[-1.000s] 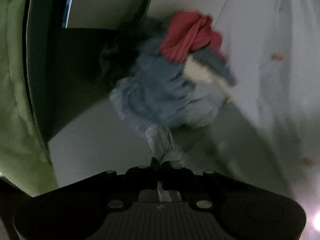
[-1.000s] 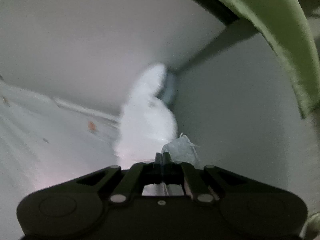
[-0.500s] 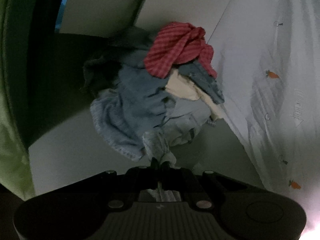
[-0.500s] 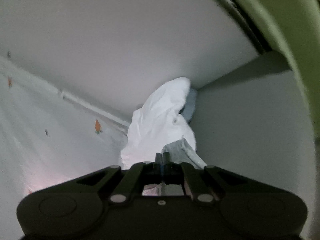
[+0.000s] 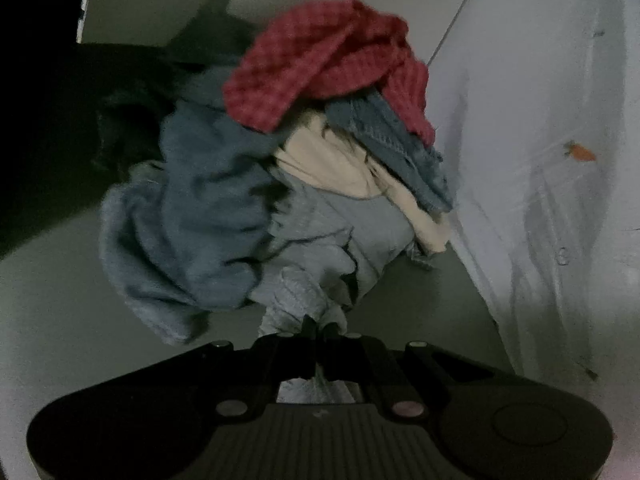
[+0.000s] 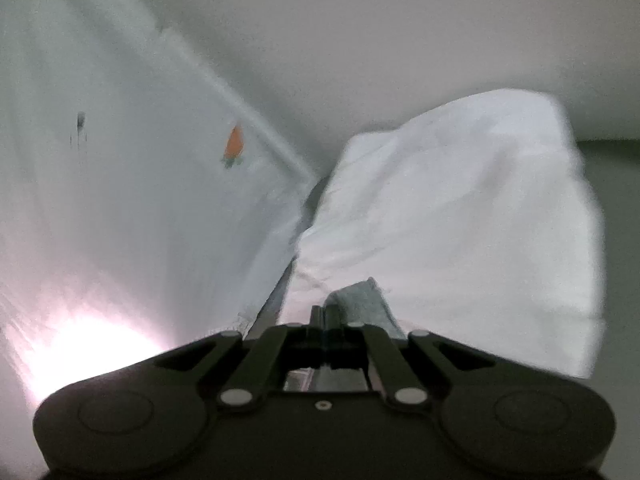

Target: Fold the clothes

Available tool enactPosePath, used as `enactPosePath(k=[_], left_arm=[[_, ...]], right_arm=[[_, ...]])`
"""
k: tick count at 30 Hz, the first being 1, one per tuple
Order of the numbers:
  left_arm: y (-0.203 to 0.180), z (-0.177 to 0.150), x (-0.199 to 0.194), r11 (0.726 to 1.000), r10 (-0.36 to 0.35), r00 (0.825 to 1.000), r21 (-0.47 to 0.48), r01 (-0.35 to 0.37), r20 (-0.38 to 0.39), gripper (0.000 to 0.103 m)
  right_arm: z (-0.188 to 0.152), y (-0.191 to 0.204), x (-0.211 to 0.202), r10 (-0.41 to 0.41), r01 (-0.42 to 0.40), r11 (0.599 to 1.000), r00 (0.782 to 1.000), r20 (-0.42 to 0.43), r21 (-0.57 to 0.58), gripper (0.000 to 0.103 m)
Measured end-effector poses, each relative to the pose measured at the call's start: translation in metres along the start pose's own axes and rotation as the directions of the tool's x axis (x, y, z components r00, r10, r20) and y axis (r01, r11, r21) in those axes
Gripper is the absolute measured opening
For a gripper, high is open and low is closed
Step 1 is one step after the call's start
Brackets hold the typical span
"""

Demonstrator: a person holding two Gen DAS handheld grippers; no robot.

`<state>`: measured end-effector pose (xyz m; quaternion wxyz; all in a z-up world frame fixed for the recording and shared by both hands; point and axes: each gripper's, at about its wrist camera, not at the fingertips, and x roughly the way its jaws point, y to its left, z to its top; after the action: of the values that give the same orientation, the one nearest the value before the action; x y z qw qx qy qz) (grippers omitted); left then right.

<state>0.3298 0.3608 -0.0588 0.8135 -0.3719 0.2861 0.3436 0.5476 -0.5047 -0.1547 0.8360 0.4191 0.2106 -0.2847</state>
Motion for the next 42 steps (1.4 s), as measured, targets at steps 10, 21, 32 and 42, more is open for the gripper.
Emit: enactPosePath(k=[10, 21, 32, 42], left_arm=[[-0.07, -0.032, 0.122, 0.986, 0.133, 0.99, 0.106, -0.128, -0.041, 0.004], [-0.091, -0.045, 0.086, 0.959, 0.014, 1.0, 0.282, -0.007, -0.023, 0.066], [-0.005, -0.081, 0.02, 0.998, -0.016, 0.982, 0.052, 0.026, -0.189, 0.082], [0.002, -0.103, 0.035, 0.999, -0.021, 0.98, -0.044, 0.013, -0.196, 0.087]], right_arm=[[-0.059, 0.119, 0.202, -0.12, 0.079, 0.948, 0.986, -0.116, -0.308, 0.0], [-0.089, 0.128, 0.183, -0.058, -0.025, 0.886, 0.985, -0.165, -0.463, 0.066], [-0.095, -0.027, 0.054, -0.036, 0.022, 0.996, 0.985, -0.17, -0.089, 0.071], [-0.11, -0.033, 0.076, -0.081, 0.06, 0.989, 0.984, -0.156, -0.137, 0.048]])
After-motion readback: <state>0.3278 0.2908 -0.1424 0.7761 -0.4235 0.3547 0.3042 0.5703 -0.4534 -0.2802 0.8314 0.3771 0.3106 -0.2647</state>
